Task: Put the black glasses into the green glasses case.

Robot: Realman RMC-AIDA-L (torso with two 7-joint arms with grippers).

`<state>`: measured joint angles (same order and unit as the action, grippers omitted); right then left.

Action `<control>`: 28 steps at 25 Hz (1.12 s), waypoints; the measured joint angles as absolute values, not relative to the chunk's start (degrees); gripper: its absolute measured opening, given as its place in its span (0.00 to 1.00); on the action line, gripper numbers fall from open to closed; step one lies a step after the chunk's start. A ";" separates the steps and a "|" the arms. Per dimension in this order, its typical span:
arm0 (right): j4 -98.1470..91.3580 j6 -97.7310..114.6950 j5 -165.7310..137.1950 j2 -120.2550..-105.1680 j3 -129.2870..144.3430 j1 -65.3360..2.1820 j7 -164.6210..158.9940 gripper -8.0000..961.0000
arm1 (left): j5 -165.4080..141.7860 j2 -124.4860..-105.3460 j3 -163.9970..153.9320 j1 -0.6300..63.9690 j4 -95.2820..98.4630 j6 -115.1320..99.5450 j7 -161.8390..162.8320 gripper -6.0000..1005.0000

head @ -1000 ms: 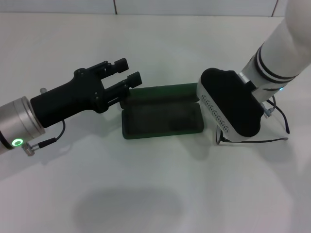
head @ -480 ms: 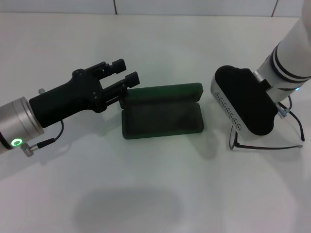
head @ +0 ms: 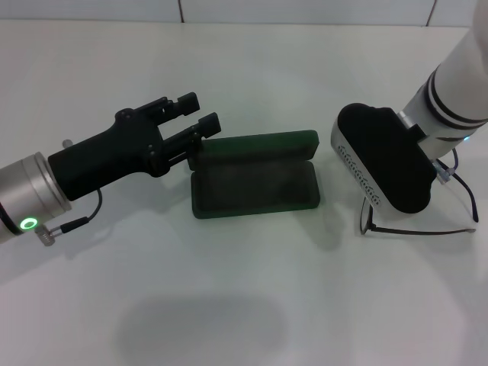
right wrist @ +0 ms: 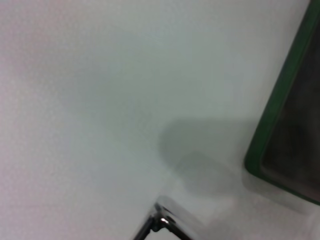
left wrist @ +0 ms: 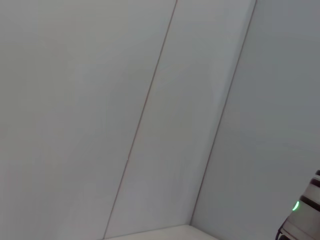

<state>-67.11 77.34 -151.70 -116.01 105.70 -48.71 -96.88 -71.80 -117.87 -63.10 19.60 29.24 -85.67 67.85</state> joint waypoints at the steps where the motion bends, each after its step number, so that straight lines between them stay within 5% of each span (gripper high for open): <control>1: -67.04 77.32 -151.70 -116.01 105.82 -48.70 -96.82 0.40 | -71.80 -117.92 -63.11 19.60 29.24 -85.53 67.85 0.57; 8: -66.97 77.80 -151.49 -116.15 106.00 -48.59 -96.21 0.37 | -71.80 -118.07 -63.11 19.64 29.26 -85.20 67.79 0.57; 20: -70.23 82.76 -151.13 -115.96 99.12 -46.97 -96.22 0.17 | -71.80 -118.79 -63.12 19.61 29.27 -85.30 67.68 0.57; 28: -77.89 83.53 -138.15 -115.95 81.04 -36.16 -88.57 0.12 | -71.80 -119.38 -63.63 19.60 29.30 -93.66 66.83 0.56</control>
